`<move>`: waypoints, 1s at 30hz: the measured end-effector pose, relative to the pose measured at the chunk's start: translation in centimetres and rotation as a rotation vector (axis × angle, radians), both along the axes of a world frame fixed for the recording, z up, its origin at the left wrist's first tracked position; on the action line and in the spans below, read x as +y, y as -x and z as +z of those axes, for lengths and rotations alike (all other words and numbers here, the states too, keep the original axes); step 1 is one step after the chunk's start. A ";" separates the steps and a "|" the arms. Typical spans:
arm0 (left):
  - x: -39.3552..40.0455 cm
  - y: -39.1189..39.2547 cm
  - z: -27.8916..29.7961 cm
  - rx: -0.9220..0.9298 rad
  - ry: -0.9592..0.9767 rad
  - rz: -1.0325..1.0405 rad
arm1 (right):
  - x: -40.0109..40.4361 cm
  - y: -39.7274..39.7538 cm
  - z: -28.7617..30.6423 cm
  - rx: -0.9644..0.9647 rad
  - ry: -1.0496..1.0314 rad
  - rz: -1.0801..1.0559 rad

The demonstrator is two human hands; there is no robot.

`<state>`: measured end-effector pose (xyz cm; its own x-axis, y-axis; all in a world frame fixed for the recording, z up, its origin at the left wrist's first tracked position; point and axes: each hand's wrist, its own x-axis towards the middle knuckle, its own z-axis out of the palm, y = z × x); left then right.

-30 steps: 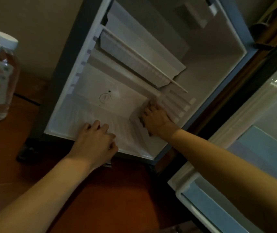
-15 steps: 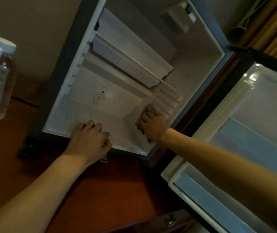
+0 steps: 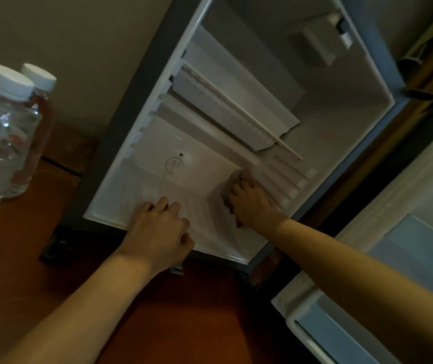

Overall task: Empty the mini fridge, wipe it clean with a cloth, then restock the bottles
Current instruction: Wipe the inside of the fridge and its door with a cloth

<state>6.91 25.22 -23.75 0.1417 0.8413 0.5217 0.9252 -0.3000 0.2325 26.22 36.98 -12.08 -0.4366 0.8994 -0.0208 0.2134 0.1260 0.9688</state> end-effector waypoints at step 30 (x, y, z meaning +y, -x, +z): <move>-0.6 -0.3 0.2 -0.009 0.073 0.005 | 1.1 0.6 -0.5 0.019 -0.018 -0.012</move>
<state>7.25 24.65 -23.59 0.1330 0.8777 0.4603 0.9242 -0.2777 0.2623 25.64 38.12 -12.56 -0.4262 0.9046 0.0036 0.2333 0.1061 0.9666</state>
